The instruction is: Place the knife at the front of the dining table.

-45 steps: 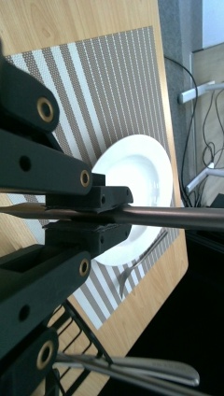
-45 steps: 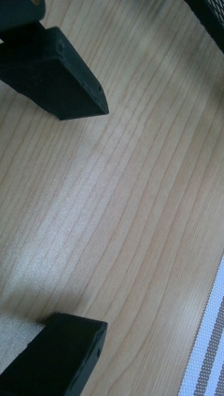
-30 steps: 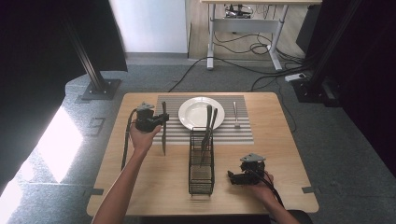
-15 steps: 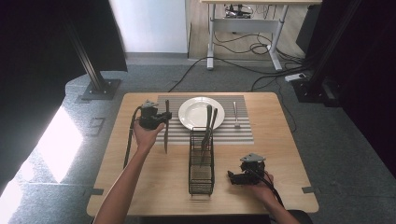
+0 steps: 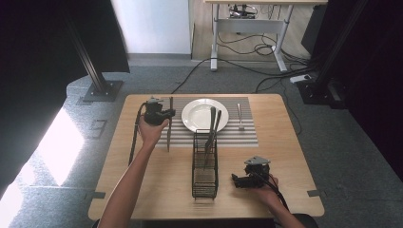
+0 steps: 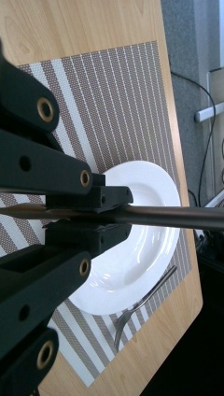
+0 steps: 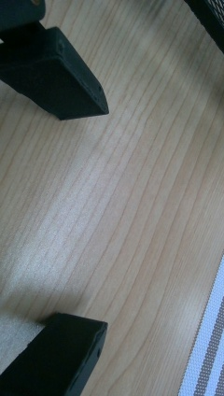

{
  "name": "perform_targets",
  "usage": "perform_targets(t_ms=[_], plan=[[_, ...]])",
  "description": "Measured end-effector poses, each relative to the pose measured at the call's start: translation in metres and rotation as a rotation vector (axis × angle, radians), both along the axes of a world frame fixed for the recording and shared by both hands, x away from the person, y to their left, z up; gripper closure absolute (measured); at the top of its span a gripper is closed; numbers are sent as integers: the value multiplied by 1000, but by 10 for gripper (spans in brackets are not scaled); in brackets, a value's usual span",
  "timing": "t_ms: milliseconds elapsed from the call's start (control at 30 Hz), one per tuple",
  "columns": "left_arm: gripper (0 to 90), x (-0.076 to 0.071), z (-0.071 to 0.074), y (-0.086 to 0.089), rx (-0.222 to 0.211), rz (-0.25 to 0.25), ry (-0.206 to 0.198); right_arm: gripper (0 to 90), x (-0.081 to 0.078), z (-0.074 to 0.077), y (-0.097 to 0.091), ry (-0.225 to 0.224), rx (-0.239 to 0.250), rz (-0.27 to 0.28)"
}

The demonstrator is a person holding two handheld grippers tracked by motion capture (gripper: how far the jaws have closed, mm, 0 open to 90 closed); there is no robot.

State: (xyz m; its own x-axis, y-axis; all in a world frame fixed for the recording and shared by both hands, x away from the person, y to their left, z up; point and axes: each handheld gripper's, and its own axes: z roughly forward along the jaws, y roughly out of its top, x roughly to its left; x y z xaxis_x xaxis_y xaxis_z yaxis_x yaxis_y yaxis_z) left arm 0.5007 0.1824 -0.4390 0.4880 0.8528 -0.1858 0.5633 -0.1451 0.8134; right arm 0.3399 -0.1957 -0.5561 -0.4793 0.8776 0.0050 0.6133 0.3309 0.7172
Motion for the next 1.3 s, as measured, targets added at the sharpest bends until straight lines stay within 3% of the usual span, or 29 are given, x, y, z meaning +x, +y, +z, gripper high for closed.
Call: perform_targets(t_ms=[367,700,1300], plan=[[835,20,-20,-1,-20,26,55,1,0,0,0,1,0,1],[834,39,-43,4,-69,68,117,1,0,0,0,0,0,2],[834,55,-61,2,13,141,162,0,1,0,0,1,0,5]])
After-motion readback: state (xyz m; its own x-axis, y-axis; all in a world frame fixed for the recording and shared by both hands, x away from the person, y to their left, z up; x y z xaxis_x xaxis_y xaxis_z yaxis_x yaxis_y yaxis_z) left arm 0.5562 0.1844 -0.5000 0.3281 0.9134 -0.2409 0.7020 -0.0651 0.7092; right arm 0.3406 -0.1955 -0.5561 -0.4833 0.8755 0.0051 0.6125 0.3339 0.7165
